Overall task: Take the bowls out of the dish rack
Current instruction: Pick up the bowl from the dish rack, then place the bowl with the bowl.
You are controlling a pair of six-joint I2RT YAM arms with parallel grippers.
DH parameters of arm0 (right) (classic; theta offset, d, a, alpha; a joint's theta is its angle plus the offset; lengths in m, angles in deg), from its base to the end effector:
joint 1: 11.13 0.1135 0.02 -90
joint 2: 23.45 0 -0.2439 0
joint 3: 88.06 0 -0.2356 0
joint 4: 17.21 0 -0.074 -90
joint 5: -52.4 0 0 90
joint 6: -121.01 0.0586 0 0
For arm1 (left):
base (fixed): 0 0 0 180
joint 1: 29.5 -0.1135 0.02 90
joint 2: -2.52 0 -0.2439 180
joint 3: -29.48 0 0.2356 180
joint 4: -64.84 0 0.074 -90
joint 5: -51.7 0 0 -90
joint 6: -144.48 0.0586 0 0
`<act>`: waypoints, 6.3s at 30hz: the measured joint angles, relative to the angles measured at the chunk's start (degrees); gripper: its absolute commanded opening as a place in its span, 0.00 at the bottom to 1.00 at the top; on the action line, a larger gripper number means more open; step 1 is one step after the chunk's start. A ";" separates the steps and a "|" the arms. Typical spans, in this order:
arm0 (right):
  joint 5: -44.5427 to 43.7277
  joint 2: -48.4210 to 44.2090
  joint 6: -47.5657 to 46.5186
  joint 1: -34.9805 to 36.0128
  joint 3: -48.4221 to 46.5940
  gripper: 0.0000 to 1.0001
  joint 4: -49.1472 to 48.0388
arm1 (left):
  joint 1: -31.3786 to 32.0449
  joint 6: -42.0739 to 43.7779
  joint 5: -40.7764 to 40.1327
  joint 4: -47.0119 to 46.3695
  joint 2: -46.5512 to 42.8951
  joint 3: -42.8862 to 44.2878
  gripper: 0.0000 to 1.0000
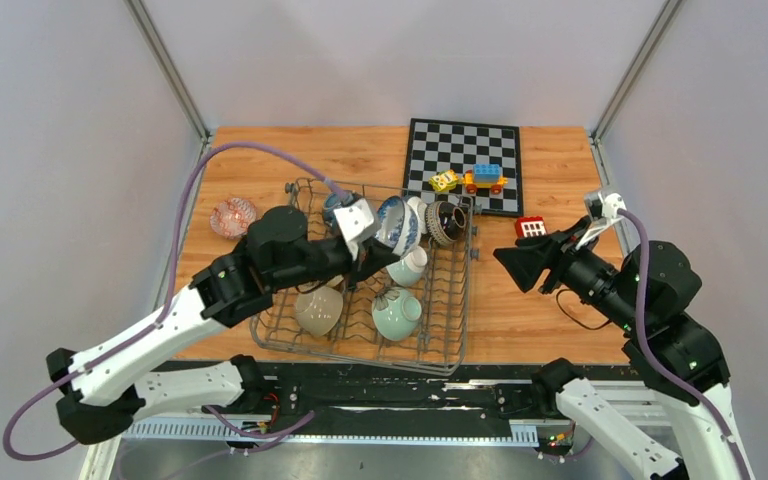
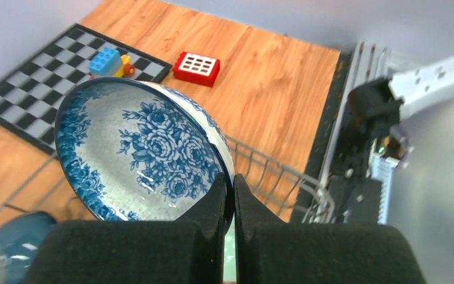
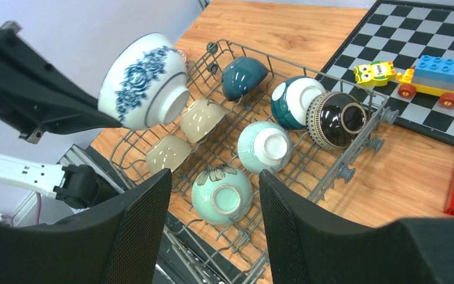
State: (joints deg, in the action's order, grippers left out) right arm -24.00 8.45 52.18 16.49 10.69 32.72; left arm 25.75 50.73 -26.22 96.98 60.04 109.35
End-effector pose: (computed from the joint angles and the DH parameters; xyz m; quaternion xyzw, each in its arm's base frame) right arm 0.0799 0.0573 0.4198 -0.1229 0.6999 0.3652 0.6014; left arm 0.1246 -0.2012 0.3865 0.3915 0.6556 -0.3855 0.5179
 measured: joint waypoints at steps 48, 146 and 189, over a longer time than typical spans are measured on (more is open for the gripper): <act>-25.18 38.97 -5.55 44.54 -21.59 0.47 31.91 | 43.10 61.75 -22.95 38.91 10.95 3.13 0.00; -31.78 31.78 18.34 24.72 -4.92 0.00 17.14 | 6.75 -51.45 -34.12 18.18 17.84 5.81 0.19; -25.16 5.73 4.87 24.72 12.52 0.99 7.30 | -50.34 -40.83 -23.85 22.25 8.74 9.75 0.00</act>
State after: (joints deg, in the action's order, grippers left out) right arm -49.15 14.17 57.05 41.21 23.21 40.02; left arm -24.59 9.90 -50.07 119.23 68.78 119.10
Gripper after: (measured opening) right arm 0.993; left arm 0.022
